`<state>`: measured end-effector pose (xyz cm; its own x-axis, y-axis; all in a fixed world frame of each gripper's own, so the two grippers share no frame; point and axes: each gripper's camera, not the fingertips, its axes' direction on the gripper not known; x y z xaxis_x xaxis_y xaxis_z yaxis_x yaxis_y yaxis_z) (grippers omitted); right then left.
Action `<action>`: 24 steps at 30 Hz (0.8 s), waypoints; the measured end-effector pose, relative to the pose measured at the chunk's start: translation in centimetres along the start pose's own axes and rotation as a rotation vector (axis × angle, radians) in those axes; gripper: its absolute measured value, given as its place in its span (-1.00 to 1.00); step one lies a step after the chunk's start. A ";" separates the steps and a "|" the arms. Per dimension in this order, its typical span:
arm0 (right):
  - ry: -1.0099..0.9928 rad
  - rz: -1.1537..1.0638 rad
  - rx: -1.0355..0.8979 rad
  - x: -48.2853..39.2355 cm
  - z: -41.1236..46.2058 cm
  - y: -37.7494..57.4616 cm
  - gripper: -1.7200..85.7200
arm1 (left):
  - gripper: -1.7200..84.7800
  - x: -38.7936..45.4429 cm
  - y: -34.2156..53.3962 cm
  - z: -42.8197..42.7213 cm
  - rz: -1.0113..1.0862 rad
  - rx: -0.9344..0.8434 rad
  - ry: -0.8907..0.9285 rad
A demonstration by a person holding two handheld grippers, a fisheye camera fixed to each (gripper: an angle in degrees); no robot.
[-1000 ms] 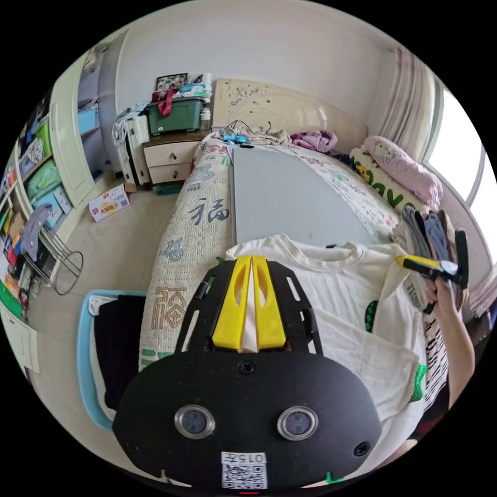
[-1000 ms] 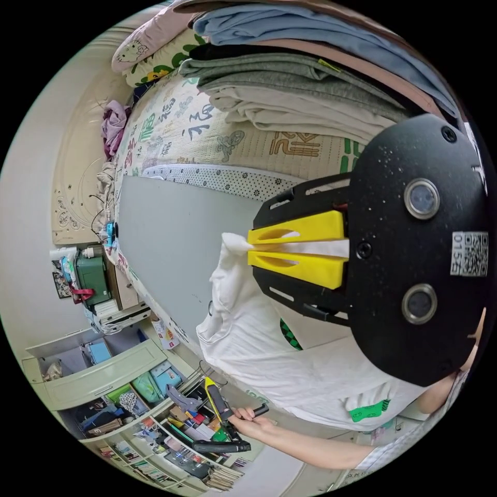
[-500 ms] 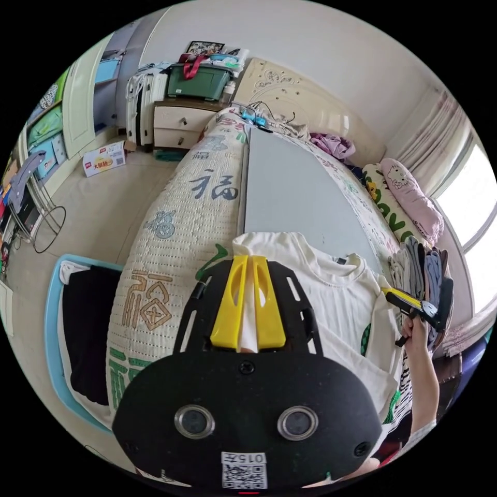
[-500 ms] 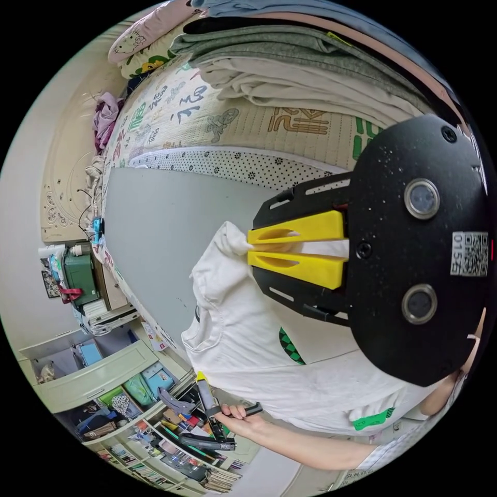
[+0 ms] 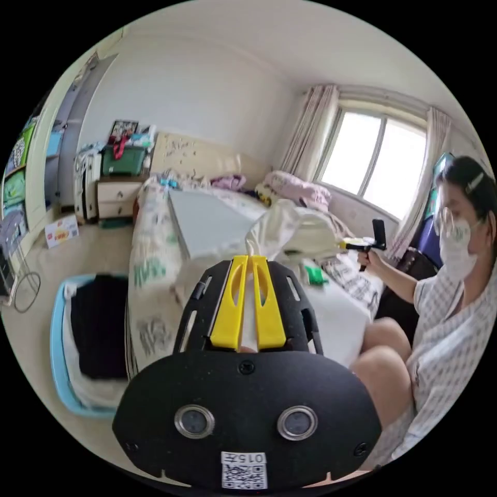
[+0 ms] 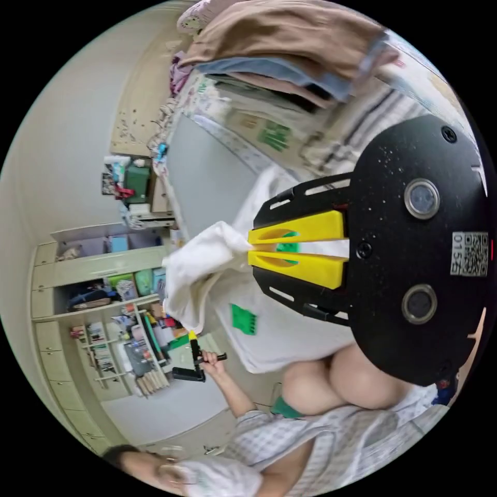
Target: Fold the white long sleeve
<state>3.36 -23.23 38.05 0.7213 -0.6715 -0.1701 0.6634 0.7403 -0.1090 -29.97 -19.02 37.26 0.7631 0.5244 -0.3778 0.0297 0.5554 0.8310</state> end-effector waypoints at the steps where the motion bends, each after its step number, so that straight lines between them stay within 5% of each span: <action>1: 0.005 0.015 -0.039 -0.7 0.3 1.7 -0.88 | -0.94 0.1 1.9 -0.7 -0.026 -0.035 -0.012; 6: 0.014 0.145 -0.156 -5.6 -0.6 9.7 -0.80 | -0.85 2.6 10.3 -7.6 -0.199 -0.050 -0.099; 12: -0.057 0.067 -0.015 -11.3 -4.0 7.5 -0.74 | -0.79 11.3 8.7 -8.1 0.046 -0.098 -0.141; 17: -0.017 -0.138 -0.137 -15.5 -1.9 4.8 -0.67 | -0.75 14.9 8.4 -5.1 0.156 -0.196 -0.169; 20: 0.077 -0.095 -0.169 -14.8 -1.9 4.5 -0.66 | -0.73 13.1 8.4 -5.5 -0.036 -0.185 -0.214; 24: -0.020 0.267 0.026 -8.3 -5.7 6.8 -0.66 | -0.71 8.4 10.0 -8.8 -0.371 -0.014 -0.164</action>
<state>0.73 -12.38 33.10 0.8749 -0.4535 -0.1699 0.4541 0.8902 -0.0377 -28.94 -3.35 38.74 0.7951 0.1772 -0.5801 0.3147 0.6971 0.6442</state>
